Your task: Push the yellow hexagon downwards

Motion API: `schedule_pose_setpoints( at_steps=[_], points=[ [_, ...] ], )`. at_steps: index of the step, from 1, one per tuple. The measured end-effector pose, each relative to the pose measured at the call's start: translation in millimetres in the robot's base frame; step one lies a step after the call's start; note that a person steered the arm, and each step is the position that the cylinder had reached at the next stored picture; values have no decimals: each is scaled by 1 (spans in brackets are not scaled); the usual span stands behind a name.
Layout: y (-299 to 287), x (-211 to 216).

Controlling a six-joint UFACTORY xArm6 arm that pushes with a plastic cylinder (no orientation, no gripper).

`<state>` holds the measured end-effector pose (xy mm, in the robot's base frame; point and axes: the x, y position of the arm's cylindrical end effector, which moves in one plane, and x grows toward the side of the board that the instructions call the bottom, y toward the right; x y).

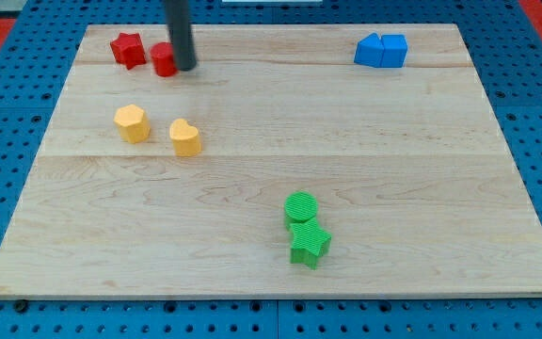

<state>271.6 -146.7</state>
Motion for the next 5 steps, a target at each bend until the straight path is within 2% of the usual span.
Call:
schedule_pose_setpoints(
  at_steps=[1,3,5],
  points=[
    [-36,-4],
    [43,-4],
    [63,9]
  ],
)
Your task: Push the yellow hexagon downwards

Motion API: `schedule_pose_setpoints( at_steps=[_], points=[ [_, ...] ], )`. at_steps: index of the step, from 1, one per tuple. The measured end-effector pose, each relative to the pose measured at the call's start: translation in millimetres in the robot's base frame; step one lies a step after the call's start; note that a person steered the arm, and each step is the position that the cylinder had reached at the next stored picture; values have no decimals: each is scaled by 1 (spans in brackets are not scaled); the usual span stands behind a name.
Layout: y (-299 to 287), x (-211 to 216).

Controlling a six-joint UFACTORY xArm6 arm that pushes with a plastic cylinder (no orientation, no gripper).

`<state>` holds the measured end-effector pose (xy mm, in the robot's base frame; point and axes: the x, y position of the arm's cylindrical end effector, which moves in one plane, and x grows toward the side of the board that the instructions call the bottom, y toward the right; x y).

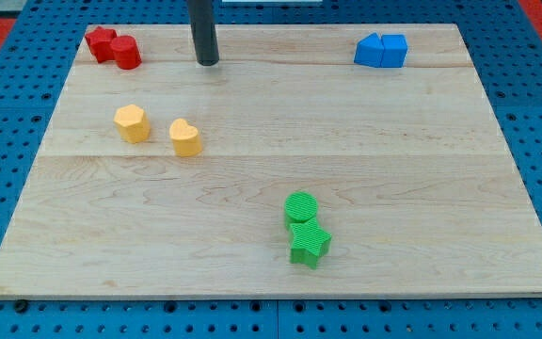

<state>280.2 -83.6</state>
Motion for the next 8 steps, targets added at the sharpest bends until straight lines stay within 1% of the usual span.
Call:
schedule_pose_setpoints(
  at_steps=[1,2,4,5,6,7,8],
  points=[
    [2,45],
    [-34,70],
    [-40,58],
    [-64,72],
    [-96,95],
    [-105,102],
    [-105,118]
  ],
)
